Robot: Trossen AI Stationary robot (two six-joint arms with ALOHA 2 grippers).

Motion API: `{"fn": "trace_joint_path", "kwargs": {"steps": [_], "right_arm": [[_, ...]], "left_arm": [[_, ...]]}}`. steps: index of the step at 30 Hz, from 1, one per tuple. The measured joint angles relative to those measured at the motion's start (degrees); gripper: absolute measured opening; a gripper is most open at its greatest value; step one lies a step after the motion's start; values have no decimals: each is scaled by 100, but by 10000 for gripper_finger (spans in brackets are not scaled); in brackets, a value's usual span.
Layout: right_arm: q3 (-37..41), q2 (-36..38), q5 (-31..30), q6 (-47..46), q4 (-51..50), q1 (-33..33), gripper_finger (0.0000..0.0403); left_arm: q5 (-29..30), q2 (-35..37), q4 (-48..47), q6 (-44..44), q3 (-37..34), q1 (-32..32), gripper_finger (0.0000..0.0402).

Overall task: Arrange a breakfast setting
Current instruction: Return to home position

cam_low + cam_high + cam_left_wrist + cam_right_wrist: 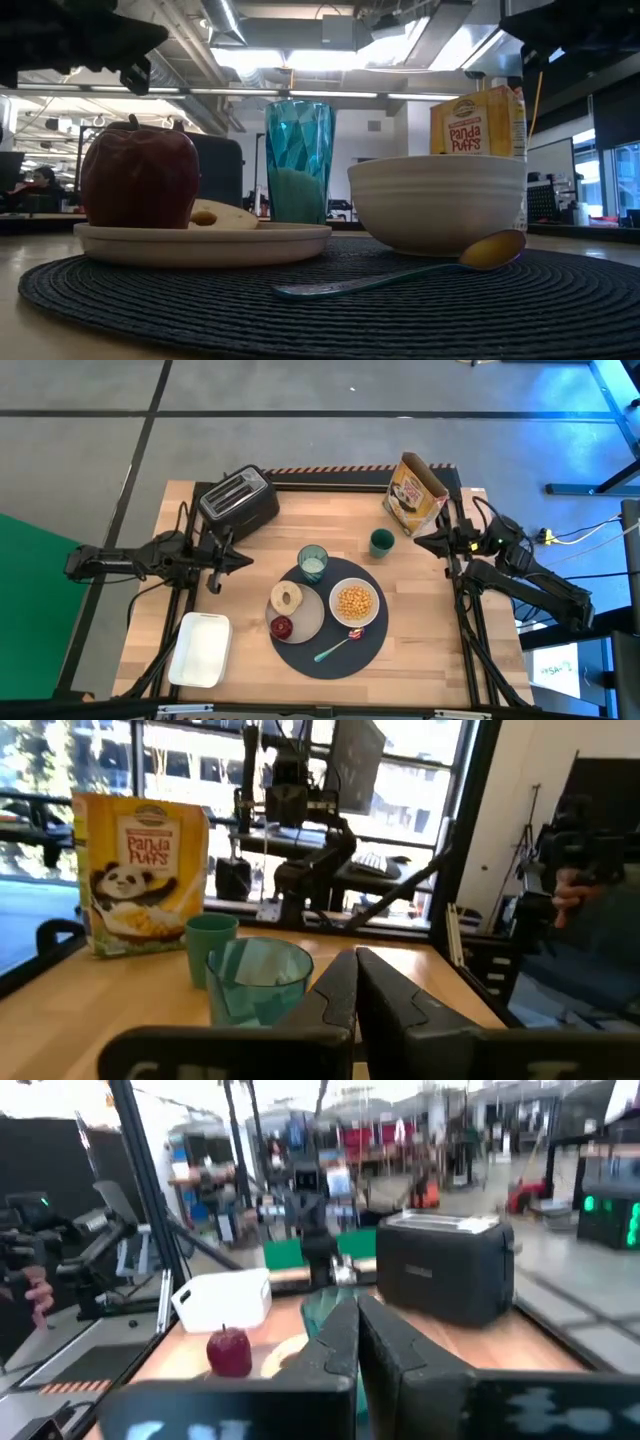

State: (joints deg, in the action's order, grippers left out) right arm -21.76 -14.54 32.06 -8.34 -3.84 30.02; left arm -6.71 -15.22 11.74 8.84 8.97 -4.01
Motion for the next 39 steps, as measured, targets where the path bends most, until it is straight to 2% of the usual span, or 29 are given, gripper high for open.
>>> {"fn": "trace_joint_path", "kwargs": {"steps": [4,7,11,20,23,26,33,39], "right_arm": [[381,327,27,-453,590,0,0],[657,521,-278,-1027,886,-6,0],[936,568,-380,-1519,1429,-198,0],[1296,108,-1795,-762,2159,-1633,0],[1298,110,-1847,-246,2153,-1996,0],[1298,271,-1879,53,1985,-2066,0],[1296,866,-1838,73,992,-2063,0],[1603,1445,-1749,-26,1059,-2063,0]], "left_arm": [[16,502,-3,67,-290,-2,0],[20,849,-14,200,-467,-2,0],[25,1189,-14,260,-601,-2,0],[175,1512,-77,116,-789,-11,0],[99,1512,-109,104,-789,-11,0],[142,1510,-372,7,-789,-11,0],[49,1510,-421,-35,-789,-11,0],[-47,1510,-590,-60,-789,-11,0]]}}
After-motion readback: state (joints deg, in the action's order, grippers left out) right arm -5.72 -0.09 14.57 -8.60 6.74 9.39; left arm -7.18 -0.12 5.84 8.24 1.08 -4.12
